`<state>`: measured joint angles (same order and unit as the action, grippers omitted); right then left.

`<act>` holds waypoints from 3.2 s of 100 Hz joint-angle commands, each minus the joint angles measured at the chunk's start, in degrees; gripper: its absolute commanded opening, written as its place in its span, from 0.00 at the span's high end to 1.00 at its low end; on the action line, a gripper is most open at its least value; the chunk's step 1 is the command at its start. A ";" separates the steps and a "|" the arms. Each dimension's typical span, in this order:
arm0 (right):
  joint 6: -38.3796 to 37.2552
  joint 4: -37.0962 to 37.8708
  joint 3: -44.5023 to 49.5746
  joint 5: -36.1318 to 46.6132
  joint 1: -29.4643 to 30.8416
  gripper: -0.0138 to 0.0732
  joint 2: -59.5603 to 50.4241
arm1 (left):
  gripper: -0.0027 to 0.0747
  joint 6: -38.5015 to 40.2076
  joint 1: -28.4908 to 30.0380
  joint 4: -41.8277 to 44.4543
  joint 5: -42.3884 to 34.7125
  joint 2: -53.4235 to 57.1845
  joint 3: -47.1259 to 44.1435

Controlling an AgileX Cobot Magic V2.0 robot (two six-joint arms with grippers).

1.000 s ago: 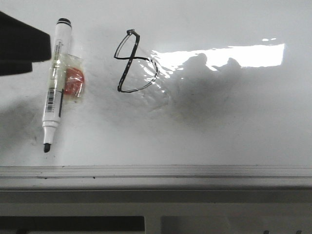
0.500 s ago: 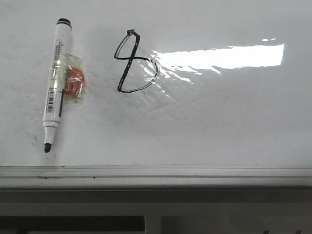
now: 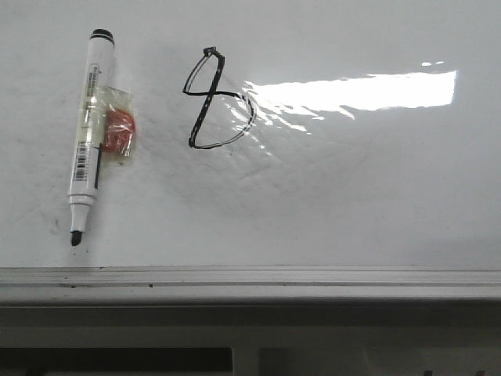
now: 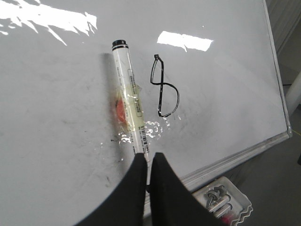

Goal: Write number 8 on whiteboard

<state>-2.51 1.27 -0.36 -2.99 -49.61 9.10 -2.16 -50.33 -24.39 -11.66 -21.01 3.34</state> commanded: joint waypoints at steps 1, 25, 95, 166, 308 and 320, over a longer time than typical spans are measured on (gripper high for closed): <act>0.75 0.60 -1.35 5.22 0.18 0.91 0.34 | 0.99 -0.02 0.07 0.10 -4.13 -0.37 1.56; 0.75 0.60 -1.35 5.22 0.18 0.91 0.34 | 0.99 -0.02 0.07 0.10 -4.13 -0.37 1.56; 0.75 0.60 -1.35 5.22 0.18 0.91 0.34 | 0.99 0.48 37.43 21.09 8.44 17.00 -5.25; 0.75 0.60 -1.35 5.22 0.18 0.91 0.34 | 0.99 0.63 49.78 20.82 27.98 22.87 -5.25; 1.20 5.15 1.71 12.34 52.96 0.91 -6.32 | 0.99 0.63 49.78 20.82 27.98 22.87 -5.25; 1.20 3.19 1.71 7.24 58.67 0.91 -7.74 | 0.99 0.63 49.78 20.82 27.98 22.87 -5.25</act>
<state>-2.19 5.65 0.56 3.69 5.71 1.63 -2.08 -0.57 -3.34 18.88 0.23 0.40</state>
